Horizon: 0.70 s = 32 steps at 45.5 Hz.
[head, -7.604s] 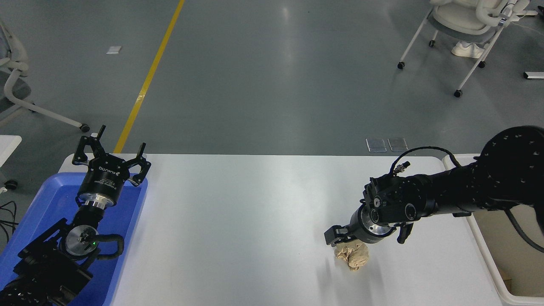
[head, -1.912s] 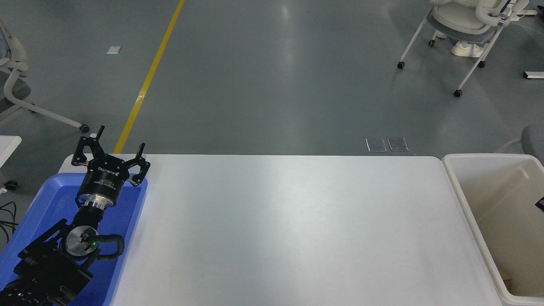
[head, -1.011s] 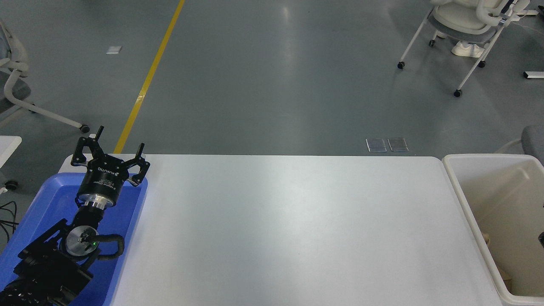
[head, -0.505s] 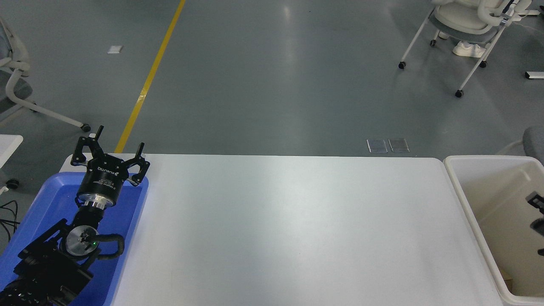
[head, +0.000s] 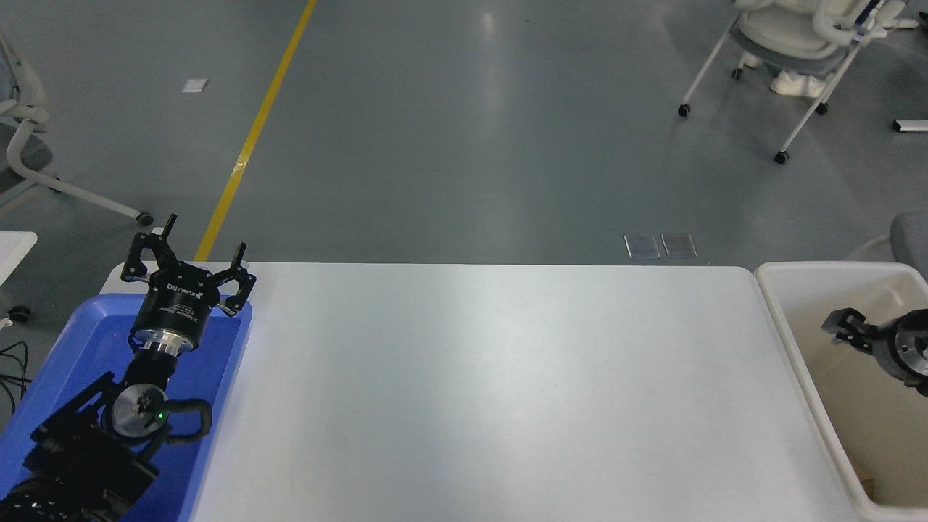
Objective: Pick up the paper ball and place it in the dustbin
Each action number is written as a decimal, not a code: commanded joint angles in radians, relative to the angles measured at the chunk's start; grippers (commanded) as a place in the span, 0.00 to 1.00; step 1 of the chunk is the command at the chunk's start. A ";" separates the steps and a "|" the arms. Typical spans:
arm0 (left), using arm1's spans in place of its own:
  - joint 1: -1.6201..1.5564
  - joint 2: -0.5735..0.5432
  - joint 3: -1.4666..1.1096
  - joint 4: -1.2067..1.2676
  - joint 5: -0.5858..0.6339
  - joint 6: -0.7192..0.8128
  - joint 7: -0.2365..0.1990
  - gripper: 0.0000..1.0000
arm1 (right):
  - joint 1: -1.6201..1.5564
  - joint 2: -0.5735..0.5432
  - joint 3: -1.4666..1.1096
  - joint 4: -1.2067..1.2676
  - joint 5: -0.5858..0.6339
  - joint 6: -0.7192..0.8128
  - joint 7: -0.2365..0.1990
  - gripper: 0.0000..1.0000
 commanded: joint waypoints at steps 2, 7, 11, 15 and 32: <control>0.000 0.000 0.002 0.000 0.000 0.000 0.001 1.00 | 0.264 0.055 -0.034 0.069 -0.093 0.508 -0.004 1.00; 0.000 0.000 0.002 0.000 0.000 0.000 0.001 1.00 | 0.323 0.085 -0.010 0.083 -0.170 0.508 -0.004 1.00; 0.000 0.000 0.000 0.000 0.000 0.000 0.001 1.00 | 0.392 0.120 -0.008 0.141 -0.179 0.508 -0.006 1.00; 0.000 0.000 0.000 0.000 0.000 0.000 0.001 1.00 | 0.474 0.163 -0.007 0.204 -0.178 0.508 -0.007 1.00; 0.000 0.000 0.000 0.000 0.000 0.000 0.001 1.00 | 0.686 0.192 0.007 0.299 -0.126 0.508 -0.007 1.00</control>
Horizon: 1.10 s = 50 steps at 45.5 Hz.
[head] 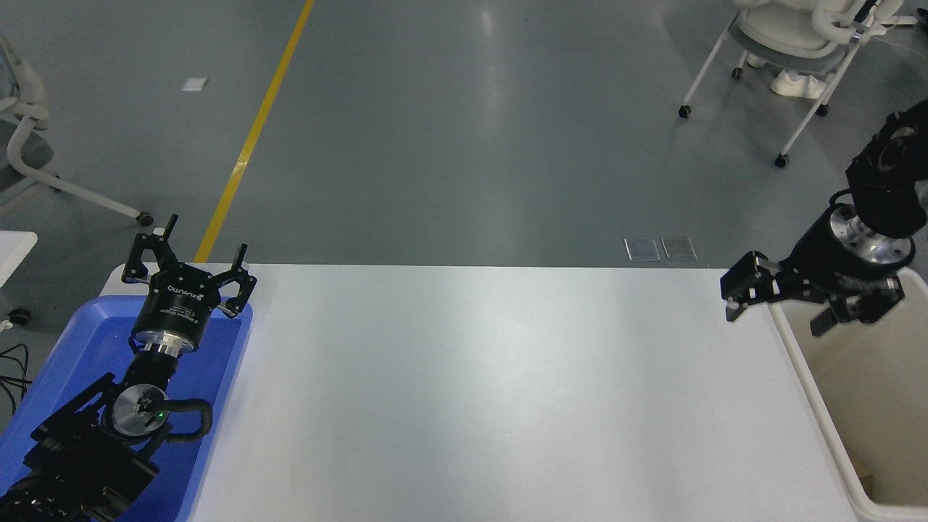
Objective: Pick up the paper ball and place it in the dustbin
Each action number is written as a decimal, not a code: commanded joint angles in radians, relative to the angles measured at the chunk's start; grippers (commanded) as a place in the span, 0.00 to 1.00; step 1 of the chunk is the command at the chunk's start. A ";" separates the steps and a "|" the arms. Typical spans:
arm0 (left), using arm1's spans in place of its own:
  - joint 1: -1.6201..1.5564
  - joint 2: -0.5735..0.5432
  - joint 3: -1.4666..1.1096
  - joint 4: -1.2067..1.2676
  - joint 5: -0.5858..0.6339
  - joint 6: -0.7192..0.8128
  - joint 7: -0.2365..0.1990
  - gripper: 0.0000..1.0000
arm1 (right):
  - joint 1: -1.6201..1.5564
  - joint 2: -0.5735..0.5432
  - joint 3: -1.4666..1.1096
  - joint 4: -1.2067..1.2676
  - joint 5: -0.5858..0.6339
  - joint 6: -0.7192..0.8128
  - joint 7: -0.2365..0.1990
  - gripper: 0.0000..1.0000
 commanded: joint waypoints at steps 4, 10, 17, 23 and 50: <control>-0.001 0.000 0.001 0.000 0.000 0.000 0.000 1.00 | 0.176 0.037 0.001 0.065 0.059 0.018 -0.002 1.00; -0.003 0.000 0.001 0.000 0.000 0.000 0.002 1.00 | 0.196 0.074 0.003 0.074 0.076 0.018 0.000 1.00; -0.003 0.000 0.001 0.000 0.000 0.000 0.003 1.00 | 0.199 0.078 0.006 0.069 0.077 0.018 0.000 1.00; -0.003 0.000 0.001 0.000 0.002 0.000 0.003 1.00 | 0.202 0.078 0.007 0.068 0.077 0.018 0.000 1.00; -0.003 0.000 0.001 0.000 0.000 0.000 0.003 1.00 | 0.191 0.085 0.007 0.066 0.079 0.018 0.000 1.00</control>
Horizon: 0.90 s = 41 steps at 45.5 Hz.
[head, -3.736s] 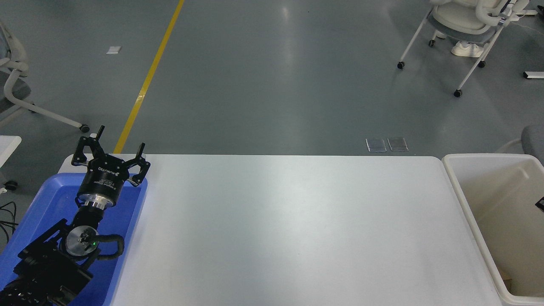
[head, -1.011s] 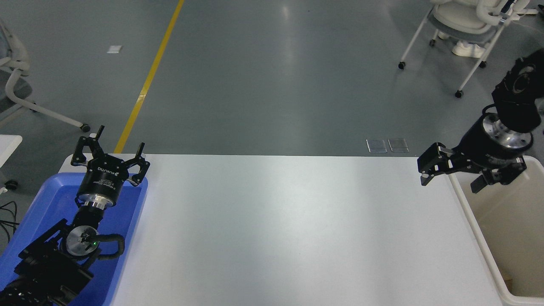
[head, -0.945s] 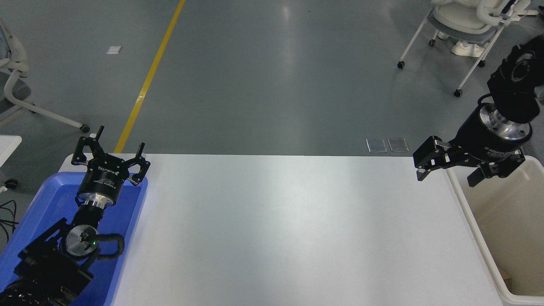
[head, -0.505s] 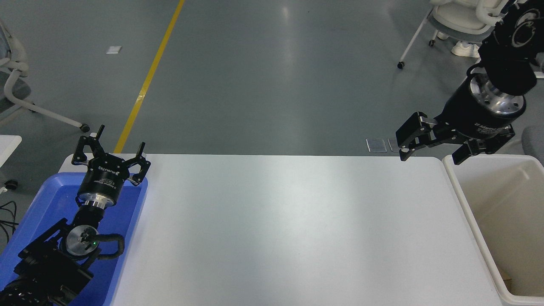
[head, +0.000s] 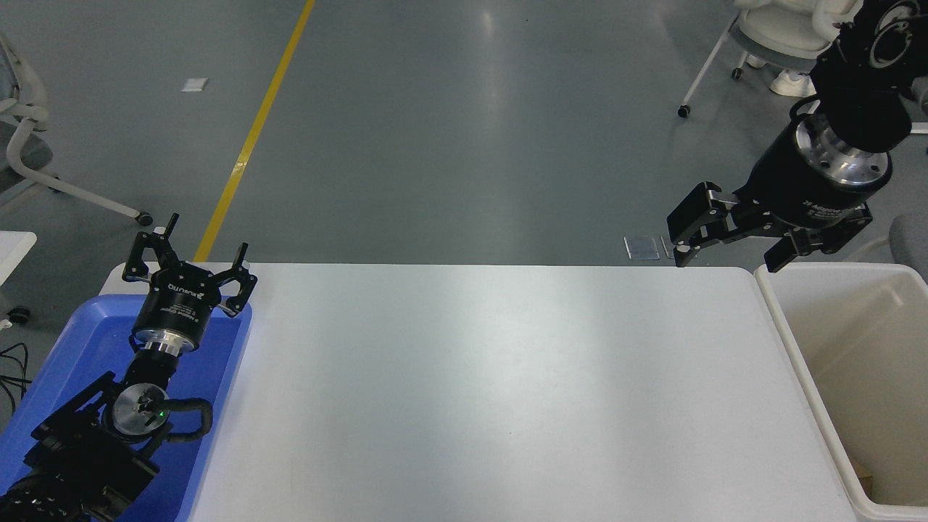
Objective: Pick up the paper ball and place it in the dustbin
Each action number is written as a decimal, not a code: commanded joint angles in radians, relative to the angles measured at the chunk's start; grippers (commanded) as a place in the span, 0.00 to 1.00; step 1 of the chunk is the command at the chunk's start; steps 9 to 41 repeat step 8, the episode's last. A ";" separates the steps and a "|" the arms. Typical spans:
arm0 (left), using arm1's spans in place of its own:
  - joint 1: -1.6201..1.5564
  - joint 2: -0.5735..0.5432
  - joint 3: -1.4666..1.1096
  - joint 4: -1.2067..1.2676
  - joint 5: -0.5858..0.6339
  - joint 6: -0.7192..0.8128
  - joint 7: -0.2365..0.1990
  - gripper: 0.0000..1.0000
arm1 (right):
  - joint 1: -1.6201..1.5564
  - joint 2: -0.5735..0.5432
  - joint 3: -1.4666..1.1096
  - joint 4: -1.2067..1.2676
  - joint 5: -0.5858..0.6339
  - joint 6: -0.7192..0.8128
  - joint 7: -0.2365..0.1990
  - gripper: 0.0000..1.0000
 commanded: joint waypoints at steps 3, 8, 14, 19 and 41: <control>0.000 0.000 0.001 0.000 0.001 0.000 0.000 1.00 | -0.002 0.004 0.000 -0.001 0.001 0.000 0.000 1.00; 0.000 0.000 0.000 0.000 -0.001 0.000 0.000 1.00 | -0.002 0.004 0.000 -0.001 0.001 0.000 0.000 1.00; 0.000 0.000 0.000 0.000 -0.001 0.000 0.000 1.00 | -0.002 0.004 0.000 -0.001 0.001 0.000 0.000 1.00; 0.000 0.000 0.000 0.000 -0.001 0.000 0.000 1.00 | -0.002 0.004 0.000 -0.001 0.001 0.000 0.000 1.00; 0.000 0.000 0.000 0.000 -0.001 0.000 0.000 1.00 | -0.002 0.004 0.000 -0.001 0.001 0.000 0.000 1.00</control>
